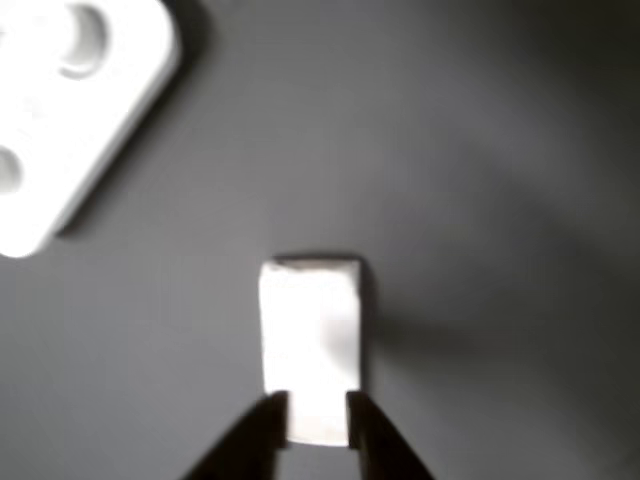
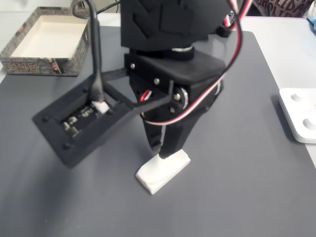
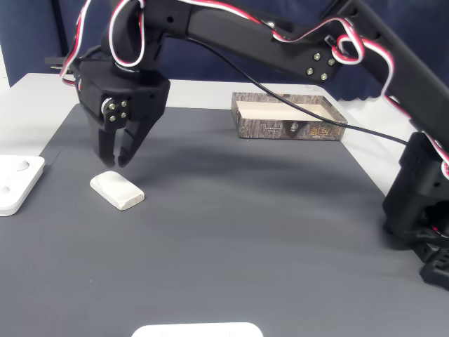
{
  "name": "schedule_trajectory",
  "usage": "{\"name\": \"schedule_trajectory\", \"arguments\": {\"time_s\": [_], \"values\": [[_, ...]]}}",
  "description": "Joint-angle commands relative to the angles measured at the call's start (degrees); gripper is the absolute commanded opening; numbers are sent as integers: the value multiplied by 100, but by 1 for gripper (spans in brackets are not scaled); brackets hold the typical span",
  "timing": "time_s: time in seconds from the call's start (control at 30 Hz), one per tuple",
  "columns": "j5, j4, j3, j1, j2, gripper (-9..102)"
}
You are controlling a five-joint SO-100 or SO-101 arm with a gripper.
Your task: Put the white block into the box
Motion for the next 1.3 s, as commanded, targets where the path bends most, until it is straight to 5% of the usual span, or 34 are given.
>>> {"name": "schedule_trajectory", "arguments": {"time_s": [0.0, 1.27], "values": [[255, 88, -272, 123, 167, 14], [844, 35, -246, 114, -360, 24]]}}
